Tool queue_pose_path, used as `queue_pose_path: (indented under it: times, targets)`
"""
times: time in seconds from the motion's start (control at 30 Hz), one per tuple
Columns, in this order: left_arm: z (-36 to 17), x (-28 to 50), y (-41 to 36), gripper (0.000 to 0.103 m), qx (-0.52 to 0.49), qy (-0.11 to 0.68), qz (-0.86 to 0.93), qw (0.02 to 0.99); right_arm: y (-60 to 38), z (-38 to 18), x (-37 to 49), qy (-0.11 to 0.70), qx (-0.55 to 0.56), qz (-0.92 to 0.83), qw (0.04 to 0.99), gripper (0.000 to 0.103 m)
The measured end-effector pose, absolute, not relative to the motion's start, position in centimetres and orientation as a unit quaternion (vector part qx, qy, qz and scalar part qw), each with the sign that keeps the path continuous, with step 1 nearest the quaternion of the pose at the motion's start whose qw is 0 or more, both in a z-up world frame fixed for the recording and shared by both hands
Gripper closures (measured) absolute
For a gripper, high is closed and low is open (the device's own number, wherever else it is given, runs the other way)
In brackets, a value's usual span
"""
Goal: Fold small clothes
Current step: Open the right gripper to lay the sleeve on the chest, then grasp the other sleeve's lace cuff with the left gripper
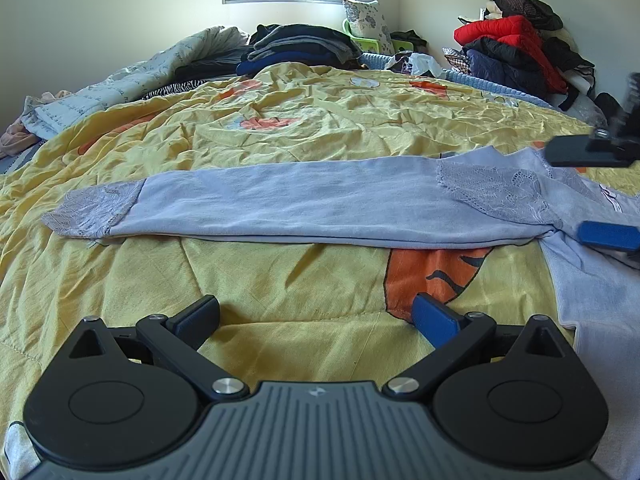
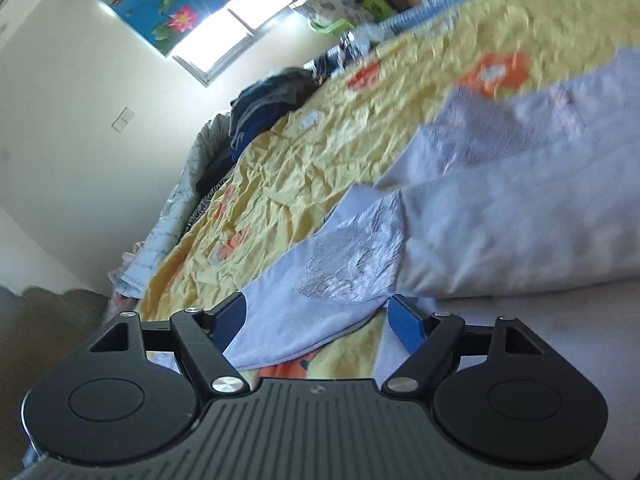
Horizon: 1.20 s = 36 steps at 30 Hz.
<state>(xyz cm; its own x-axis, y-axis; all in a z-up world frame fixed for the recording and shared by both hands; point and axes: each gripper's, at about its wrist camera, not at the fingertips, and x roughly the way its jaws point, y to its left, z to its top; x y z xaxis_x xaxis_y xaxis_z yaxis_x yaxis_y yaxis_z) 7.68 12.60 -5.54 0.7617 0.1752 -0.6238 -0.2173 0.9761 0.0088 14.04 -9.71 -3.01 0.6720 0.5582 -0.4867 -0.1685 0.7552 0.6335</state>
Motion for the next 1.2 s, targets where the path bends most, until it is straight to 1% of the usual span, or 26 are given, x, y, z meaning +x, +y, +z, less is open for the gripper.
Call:
queue_pose_path:
  times: [0.1, 0.2, 0.4, 0.57, 0.67, 0.77, 0.87, 0.97, 1.07, 1.2]
  targets:
    - [-5.5, 7.7, 12.6, 0.000, -0.032, 0.329, 0.105, 0.938, -10.4, -1.7, 11.8, 0.322, 0.208, 0.182, 0.905, 0.024]
    - [-5.5, 7.7, 12.6, 0.000, -0.032, 0.329, 0.104, 0.938, -11.3, -1.5, 9.6, 0.306, 0.136, 0.146, 0.931, 0.020]
    - [-5.5, 7.7, 12.6, 0.000, -0.032, 0.329, 0.105, 0.938, -13.6, -2.8, 6.4, 0.305, 0.071, 0.085, 0.946, 0.019]
    - [-5.5, 7.7, 12.6, 0.000, -0.033, 0.330, 0.103, 0.938, -13.9, -3.4, 4.3, 0.292, -0.006, 0.052, 0.955, 0.017]
    - [-5.3, 7.7, 12.9, 0.000, -0.040, 0.333, 0.098, 0.937, -14.3, -4.1, 3.8, 0.294, -0.012, 0.052, 0.954, 0.016]
    - [-4.8, 7.6, 13.9, 0.000, -0.068, 0.338, 0.092, 0.934, -15.0, -5.0, 3.7, 0.309, 0.017, 0.058, 0.949, 0.016]
    - [-4.1, 7.8, 15.8, 0.000, -0.113, 0.342, 0.094, 0.928, -15.3, -5.6, 3.2, 0.311, 0.036, 0.057, 0.948, 0.015]
    - [-3.4, 7.9, 19.1, 0.000, -0.185, 0.342, 0.103, 0.916, -15.5, -5.6, 3.0, 0.305, 0.041, 0.058, 0.950, 0.013]
    - [-3.5, 7.6, 23.6, 0.000, -0.311, 0.323, 0.083, 0.890, -15.5, -5.7, 3.0, 0.305, 0.044, 0.058, 0.950, 0.012]
    - [-5.5, 6.8, 28.8, 0.000, -0.486, 0.251, 0.041, 0.836, -15.8, -5.7, 2.9, 0.303, 0.053, 0.056, 0.950, 0.012]
